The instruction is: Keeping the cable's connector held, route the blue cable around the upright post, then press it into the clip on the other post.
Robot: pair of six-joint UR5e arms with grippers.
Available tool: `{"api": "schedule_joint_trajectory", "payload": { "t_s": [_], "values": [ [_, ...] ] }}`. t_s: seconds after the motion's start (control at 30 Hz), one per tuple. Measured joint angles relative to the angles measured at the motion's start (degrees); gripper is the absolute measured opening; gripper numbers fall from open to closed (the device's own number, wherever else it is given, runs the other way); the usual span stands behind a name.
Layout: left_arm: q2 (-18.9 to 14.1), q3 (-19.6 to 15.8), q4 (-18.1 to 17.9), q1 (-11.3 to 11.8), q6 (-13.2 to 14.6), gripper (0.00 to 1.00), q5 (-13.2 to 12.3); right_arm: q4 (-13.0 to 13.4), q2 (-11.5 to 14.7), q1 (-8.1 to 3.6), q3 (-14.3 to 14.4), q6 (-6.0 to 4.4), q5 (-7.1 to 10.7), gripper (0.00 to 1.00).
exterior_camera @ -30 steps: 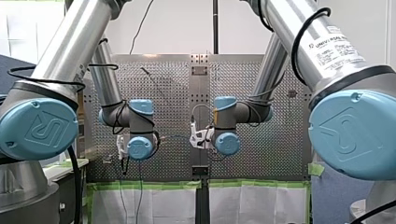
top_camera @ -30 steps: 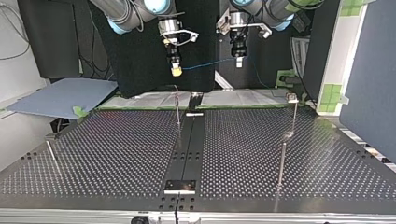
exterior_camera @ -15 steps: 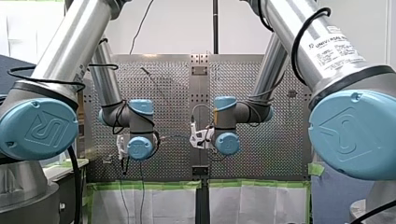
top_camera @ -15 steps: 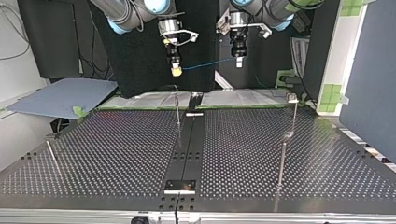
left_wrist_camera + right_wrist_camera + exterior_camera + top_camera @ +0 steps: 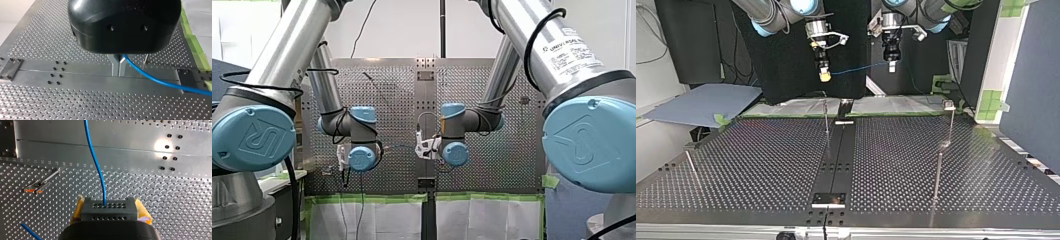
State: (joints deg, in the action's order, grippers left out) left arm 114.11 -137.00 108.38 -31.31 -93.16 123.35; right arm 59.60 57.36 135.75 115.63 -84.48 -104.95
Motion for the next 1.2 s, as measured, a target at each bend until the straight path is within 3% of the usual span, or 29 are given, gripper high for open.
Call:
{"api": "schedule_joint_trajectory", "payload": {
  "t_s": [1.2],
  "values": [
    [1.2,0.0,1.5,0.4,-0.1,0.0,-0.8,0.1,0.1,0.0,0.0,0.0,-0.08,0.0]
  ]
}}
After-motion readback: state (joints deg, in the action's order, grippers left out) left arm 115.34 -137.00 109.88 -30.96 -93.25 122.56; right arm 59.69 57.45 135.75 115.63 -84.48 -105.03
